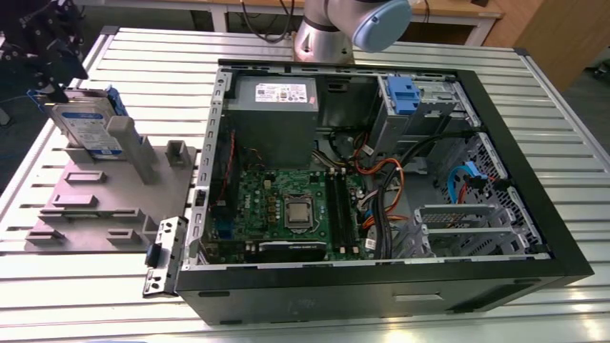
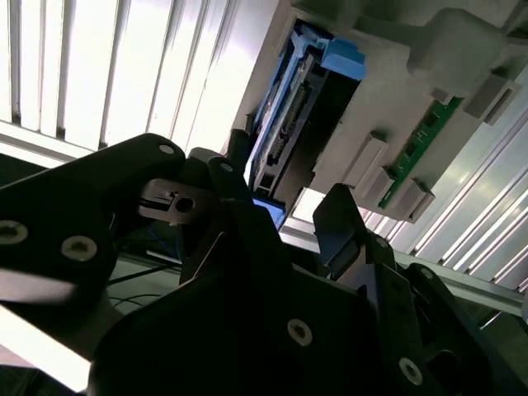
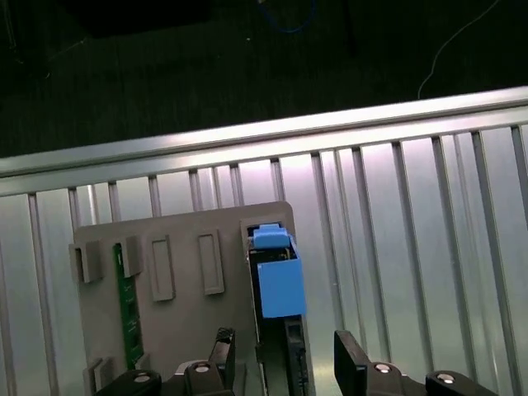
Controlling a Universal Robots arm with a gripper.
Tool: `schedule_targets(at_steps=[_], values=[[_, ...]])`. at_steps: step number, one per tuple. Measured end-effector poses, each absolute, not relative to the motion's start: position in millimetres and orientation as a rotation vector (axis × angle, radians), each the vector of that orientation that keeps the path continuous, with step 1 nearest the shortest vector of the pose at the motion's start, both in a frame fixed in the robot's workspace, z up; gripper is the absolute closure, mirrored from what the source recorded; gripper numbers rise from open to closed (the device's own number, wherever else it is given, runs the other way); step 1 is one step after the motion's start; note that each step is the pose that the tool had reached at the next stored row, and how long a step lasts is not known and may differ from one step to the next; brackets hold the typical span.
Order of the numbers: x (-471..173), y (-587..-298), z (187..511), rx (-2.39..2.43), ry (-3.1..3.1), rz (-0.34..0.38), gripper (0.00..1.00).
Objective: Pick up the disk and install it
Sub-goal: 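Pick up the disk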
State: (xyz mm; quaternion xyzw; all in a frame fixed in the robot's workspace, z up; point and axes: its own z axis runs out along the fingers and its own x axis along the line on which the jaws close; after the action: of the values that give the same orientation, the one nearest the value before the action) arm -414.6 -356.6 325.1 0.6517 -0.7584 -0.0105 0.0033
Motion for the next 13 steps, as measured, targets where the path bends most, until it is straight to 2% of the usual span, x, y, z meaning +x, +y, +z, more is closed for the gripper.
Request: schedule_targets(at_steps=[13], values=[[-417.3,-353.1,314.4,2.15,-2.257,0.001,0.41]])
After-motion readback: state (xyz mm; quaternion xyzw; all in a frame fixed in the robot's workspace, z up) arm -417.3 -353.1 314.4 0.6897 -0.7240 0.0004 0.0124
